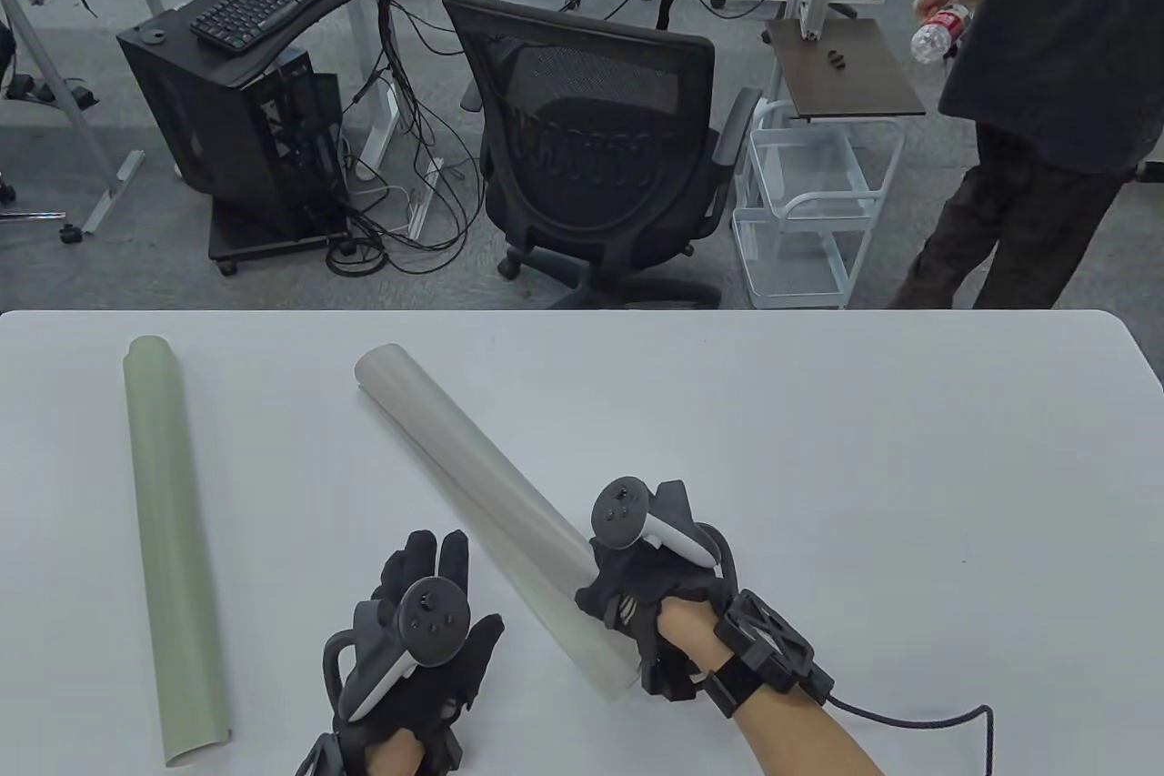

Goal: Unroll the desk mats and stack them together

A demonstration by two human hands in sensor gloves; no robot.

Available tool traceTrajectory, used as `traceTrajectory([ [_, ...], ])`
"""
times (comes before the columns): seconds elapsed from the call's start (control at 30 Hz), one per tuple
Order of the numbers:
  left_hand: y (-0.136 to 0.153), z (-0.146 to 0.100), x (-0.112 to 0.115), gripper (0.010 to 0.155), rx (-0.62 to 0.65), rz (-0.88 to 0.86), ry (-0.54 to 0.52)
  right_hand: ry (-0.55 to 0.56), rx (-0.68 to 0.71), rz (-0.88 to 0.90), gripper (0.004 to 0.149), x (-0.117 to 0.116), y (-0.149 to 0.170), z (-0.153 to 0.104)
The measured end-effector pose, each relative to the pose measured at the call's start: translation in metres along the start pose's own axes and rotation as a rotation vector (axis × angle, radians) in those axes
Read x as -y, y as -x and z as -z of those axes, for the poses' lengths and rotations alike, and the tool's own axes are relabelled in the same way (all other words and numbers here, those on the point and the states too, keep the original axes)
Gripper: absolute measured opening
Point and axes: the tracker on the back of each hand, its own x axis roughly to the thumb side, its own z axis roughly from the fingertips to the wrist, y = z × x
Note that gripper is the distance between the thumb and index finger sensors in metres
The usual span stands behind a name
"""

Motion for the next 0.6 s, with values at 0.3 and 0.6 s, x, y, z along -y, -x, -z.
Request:
traceTrajectory([
  [0.3, 0.003, -0.001, -0.007, 0.082, 0.023, -0.079, -0.021, 0.016, 0.158, 0.446, 0.057, 0.003, 0.012, -0.022],
  [0.6, -0.015, 0.008, -0.035, 0.088, 0.098, -0.352, 0.006, 0.141, 0.264, 0.639, 0.055, 0.018, 0.019, -0.063],
])
